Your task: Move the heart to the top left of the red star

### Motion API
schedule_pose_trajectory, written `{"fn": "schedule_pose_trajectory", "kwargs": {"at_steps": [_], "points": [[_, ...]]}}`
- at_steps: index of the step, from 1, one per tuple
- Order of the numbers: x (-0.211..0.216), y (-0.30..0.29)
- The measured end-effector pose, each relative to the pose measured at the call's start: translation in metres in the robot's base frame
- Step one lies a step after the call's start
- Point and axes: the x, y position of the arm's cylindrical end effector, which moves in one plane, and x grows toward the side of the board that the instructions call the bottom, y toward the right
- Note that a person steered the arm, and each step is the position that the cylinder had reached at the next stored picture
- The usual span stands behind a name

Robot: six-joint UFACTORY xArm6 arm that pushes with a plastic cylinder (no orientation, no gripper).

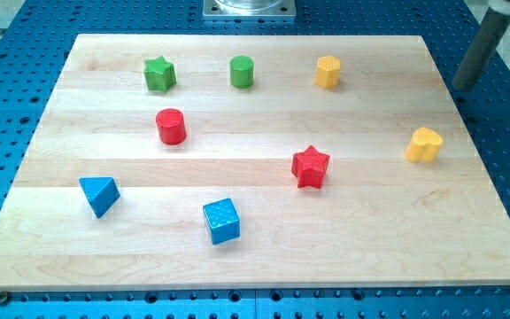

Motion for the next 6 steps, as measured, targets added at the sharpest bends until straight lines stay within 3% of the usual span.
{"fn": "schedule_pose_trajectory", "kwargs": {"at_steps": [1, 2, 4, 5, 6], "points": [[0.083, -0.033], [0.114, -0.059], [0.098, -0.194], [0.083, -0.241], [0.046, -0.252]]}}
